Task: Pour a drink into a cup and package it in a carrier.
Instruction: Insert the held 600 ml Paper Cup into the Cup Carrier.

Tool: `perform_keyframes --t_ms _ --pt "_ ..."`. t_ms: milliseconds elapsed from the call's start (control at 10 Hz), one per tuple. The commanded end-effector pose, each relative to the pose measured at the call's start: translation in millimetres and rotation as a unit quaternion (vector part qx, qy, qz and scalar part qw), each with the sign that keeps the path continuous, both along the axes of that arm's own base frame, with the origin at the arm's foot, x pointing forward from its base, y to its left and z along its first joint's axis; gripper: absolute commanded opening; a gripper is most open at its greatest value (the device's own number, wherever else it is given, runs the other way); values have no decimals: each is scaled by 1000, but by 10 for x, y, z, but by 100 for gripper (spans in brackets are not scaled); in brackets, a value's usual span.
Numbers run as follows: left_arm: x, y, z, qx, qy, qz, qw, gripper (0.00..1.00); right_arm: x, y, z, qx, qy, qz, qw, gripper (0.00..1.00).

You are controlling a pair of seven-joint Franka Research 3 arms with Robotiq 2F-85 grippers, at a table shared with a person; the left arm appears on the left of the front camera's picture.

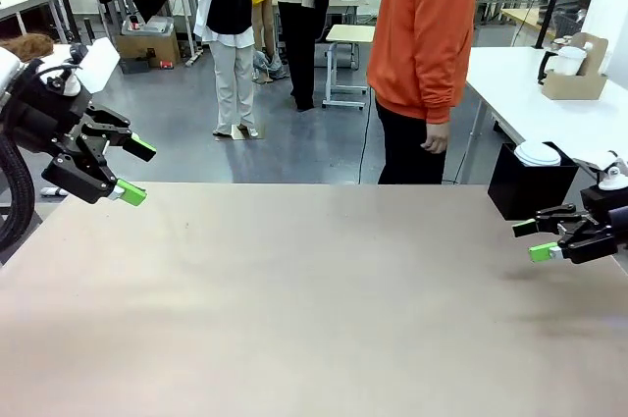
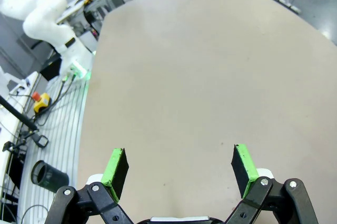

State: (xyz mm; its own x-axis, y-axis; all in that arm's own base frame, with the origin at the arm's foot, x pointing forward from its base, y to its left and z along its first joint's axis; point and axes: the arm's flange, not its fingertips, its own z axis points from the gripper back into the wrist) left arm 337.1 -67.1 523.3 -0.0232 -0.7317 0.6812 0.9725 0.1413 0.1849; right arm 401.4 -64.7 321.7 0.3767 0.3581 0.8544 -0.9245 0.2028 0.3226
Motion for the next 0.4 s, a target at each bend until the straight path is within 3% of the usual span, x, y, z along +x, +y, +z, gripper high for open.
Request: perform_keyframes --t_ms 0,300 --pt "9 -11 0 -8 -2 -5 1000 100 -12 -23 17 -2 -7 2 1000 100" --pt "9 -11 0 -8 -2 -5 1000 100 -12 -23 17 -2 -7 2 1000 100"
